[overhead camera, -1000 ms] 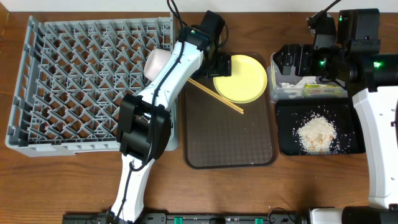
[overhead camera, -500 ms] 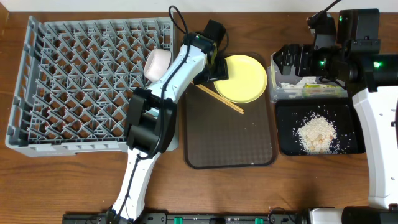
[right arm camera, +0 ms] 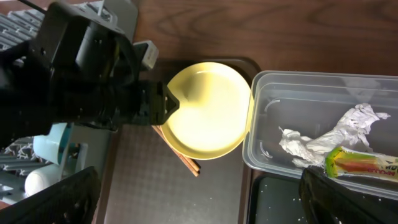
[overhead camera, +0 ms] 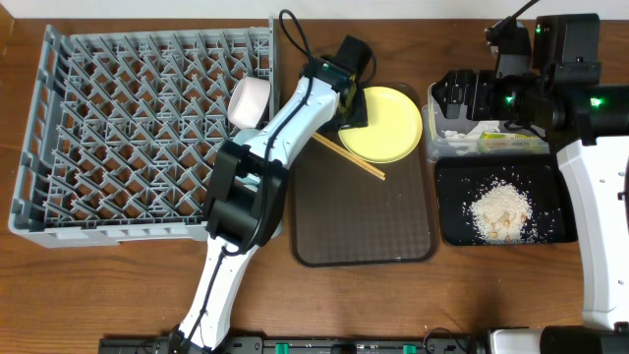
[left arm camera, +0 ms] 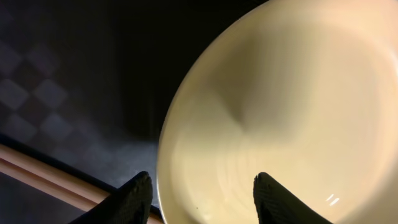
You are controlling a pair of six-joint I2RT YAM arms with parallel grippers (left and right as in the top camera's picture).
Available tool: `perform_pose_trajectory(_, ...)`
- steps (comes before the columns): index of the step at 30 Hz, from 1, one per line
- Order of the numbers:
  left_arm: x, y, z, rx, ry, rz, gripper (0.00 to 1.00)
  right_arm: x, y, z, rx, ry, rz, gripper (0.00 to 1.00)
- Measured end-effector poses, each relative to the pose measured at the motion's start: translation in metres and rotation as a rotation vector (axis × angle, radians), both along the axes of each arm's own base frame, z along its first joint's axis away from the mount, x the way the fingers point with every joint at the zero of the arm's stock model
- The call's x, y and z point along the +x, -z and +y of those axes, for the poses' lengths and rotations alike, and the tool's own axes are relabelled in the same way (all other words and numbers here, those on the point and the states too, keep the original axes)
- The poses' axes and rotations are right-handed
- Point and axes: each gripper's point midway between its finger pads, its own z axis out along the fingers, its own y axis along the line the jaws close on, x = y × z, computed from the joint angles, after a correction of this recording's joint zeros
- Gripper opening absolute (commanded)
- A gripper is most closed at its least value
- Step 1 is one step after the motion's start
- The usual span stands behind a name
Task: Sort waste into correct bins and load items into the dishwasher
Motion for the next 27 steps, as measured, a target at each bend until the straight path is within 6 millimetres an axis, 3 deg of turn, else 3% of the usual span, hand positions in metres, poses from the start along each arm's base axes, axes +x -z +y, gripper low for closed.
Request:
perform_pose_trajectory(13,-0.005,0.017,0.009,0.032,-0.048,0.022,0.41,0.000,0.000,0.000,0.000,0.000,0.000,0.99)
perform_pose_trajectory(27,-0.001,0.018,0.011,0.038,-0.065,0.002,0.40,0.000,0.000,0.000,0.000,0.000,0.000,0.99)
